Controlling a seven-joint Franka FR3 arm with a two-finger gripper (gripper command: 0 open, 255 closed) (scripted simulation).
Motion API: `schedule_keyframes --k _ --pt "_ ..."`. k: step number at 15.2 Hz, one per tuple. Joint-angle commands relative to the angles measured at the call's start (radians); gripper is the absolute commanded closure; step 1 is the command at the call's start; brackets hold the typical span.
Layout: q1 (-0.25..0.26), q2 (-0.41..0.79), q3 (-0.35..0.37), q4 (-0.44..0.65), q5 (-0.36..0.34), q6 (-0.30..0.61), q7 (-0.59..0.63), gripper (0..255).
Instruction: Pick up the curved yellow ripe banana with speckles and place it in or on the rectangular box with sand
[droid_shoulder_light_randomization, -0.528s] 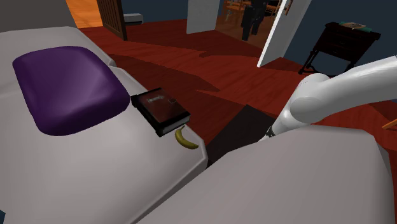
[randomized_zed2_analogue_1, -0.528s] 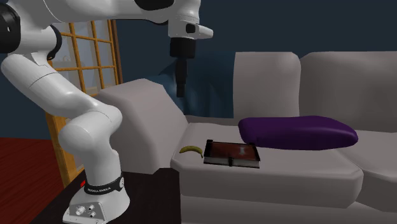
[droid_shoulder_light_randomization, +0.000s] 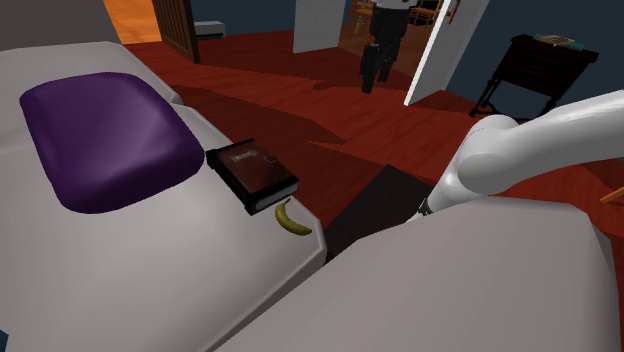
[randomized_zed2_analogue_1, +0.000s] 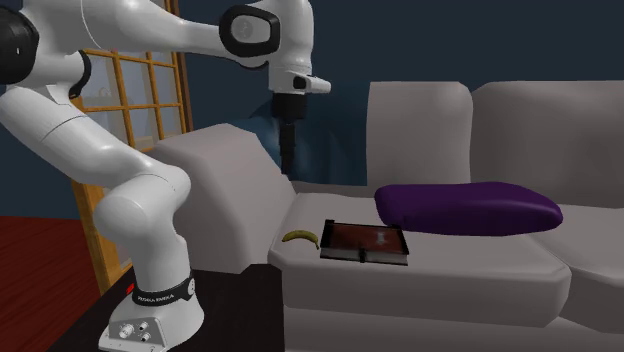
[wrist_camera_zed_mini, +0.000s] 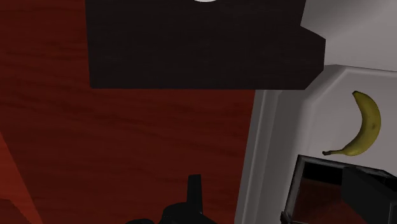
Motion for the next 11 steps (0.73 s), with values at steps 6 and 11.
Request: schedule_keyframes --k 6,11 --pt "0.059 0.035 0.127 -0.136 0.100 0.190 0.125 0" --pt "0.100 0.115 0.227 -0.195 0.167 0.346 0.213 0"
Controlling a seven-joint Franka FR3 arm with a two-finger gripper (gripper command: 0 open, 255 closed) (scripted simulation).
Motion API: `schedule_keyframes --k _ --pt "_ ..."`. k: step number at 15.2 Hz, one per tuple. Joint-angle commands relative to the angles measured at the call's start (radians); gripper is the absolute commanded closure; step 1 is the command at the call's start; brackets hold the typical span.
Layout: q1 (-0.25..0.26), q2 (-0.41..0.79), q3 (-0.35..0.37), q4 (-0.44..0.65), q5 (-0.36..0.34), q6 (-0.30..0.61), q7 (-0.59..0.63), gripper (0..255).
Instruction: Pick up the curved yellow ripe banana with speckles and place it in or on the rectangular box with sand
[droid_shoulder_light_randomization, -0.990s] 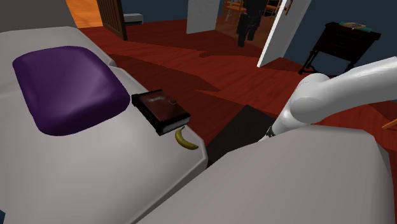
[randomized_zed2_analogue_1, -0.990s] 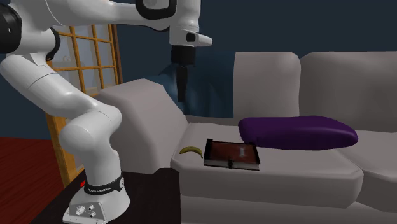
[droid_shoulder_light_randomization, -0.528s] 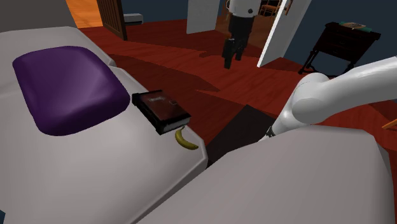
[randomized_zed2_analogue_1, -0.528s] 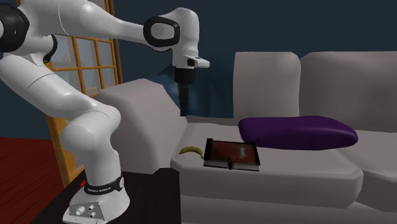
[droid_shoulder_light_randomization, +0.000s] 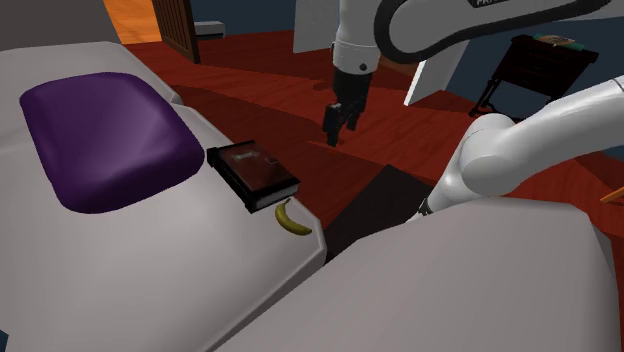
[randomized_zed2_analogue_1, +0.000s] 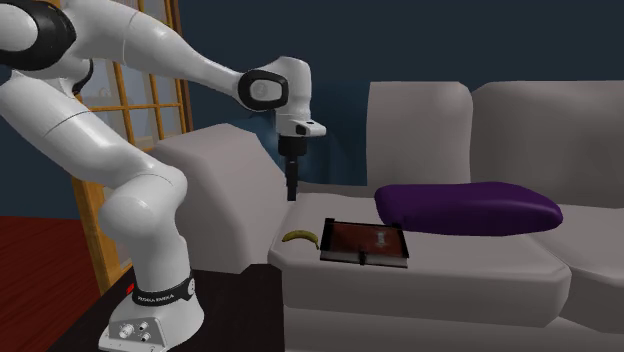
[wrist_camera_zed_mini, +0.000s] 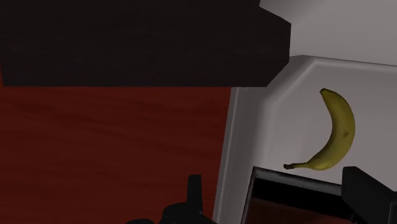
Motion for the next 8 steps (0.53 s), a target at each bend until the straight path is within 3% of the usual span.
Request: schedule_keyframes --k 1,8 --pt "0.014 0.043 0.041 -0.020 0.024 0.071 0.035 0" --pt "0.039 0.251 0.197 -0.029 0.070 0.314 0.172 0"
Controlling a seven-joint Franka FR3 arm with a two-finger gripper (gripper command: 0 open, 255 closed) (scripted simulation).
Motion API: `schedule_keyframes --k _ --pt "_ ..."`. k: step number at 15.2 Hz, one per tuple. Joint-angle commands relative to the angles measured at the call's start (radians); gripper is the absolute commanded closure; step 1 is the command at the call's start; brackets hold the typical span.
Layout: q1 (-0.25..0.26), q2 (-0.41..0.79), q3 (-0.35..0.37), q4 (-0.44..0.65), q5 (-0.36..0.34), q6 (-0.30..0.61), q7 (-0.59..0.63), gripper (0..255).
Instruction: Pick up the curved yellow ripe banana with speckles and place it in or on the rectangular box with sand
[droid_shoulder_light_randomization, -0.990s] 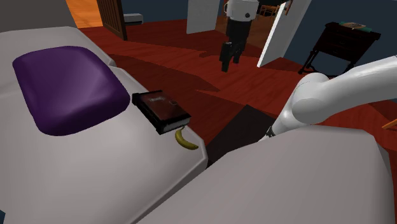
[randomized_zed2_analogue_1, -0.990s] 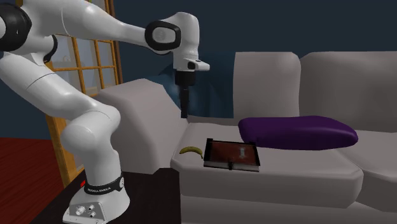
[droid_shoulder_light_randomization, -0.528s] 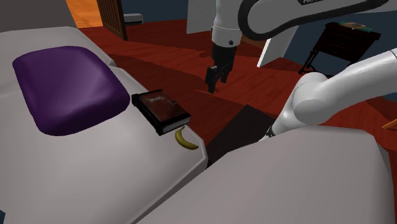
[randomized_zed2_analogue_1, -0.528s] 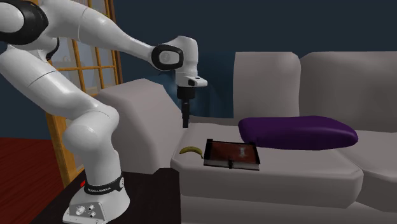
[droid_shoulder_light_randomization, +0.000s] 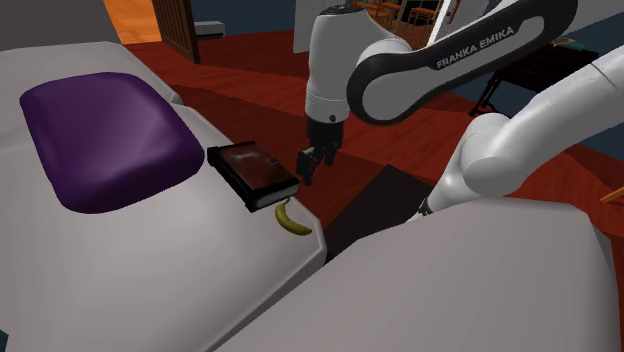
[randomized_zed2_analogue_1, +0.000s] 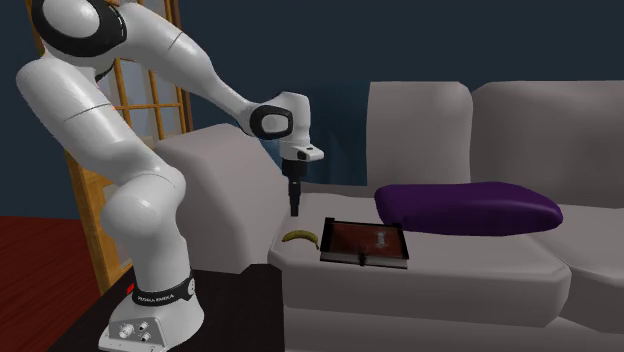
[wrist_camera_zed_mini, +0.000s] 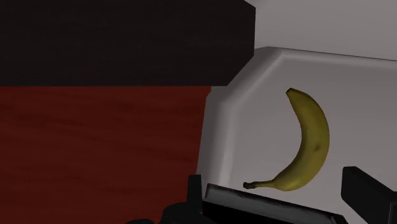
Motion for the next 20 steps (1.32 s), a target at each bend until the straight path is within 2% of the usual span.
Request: schedule_keyframes --k 1,5,8,16,20 --pt "-0.004 0.074 0.045 0.015 -0.003 0.068 0.044 0" --pt "-0.025 0.237 0.142 0.049 -0.050 0.206 0.157 0" --pt "-0.054 0.376 0.210 0.089 -0.149 0.300 0.278 0" --pt "-0.077 0.505 0.217 0.071 -0.287 0.422 0.379 0" --pt "-0.076 0.505 0.217 0.071 -0.287 0.422 0.379 0"
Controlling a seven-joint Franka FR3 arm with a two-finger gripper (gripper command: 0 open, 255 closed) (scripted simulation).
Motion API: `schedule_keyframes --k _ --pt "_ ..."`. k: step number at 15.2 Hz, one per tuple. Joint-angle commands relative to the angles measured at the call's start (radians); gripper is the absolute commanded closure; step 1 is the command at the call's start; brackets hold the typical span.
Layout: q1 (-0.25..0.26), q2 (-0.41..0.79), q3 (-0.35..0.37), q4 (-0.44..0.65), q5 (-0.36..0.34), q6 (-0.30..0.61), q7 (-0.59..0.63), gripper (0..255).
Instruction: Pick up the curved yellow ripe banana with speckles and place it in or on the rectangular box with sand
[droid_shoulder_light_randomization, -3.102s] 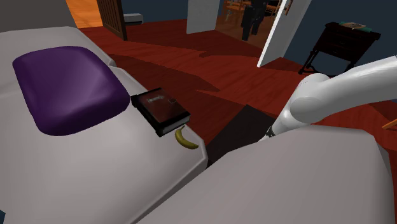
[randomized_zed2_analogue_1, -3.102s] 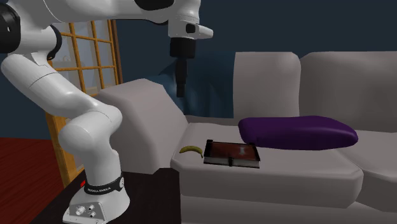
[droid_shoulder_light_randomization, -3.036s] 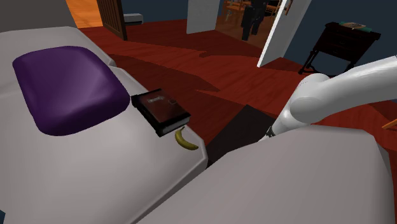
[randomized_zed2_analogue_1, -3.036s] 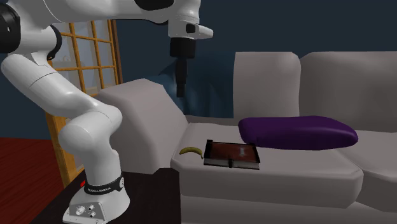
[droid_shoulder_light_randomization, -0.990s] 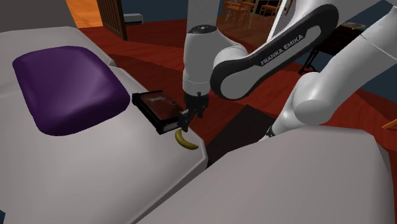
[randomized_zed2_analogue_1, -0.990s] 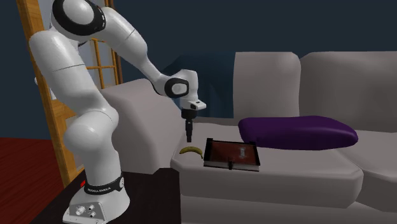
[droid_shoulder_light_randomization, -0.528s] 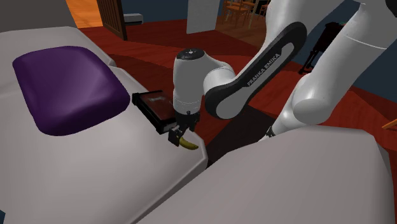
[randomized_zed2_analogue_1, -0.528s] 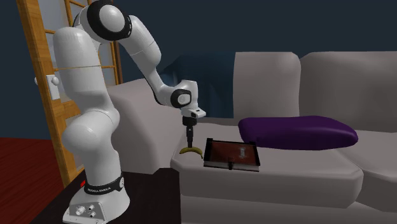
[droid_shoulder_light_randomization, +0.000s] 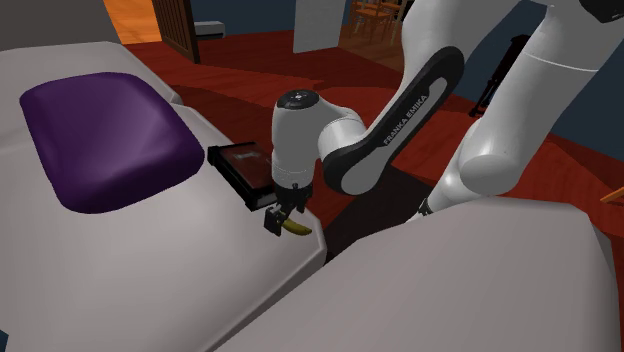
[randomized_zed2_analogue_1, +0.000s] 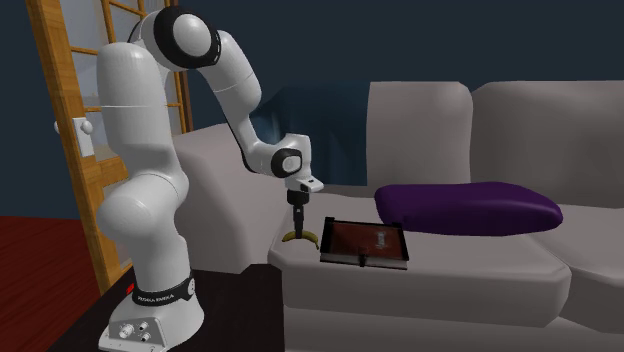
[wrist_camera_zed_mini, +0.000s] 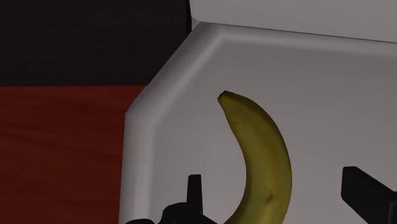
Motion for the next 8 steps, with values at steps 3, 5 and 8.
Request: schedule_keyframes --k 3,5,8 --pt "0.000 0.000 0.000 0.000 -0.001 0.001 0.000 0" --pt "0.000 0.000 0.000 0.000 -0.001 0.001 0.000 255" --pt "0.000 0.000 0.000 0.000 -0.001 0.001 0.000 255"
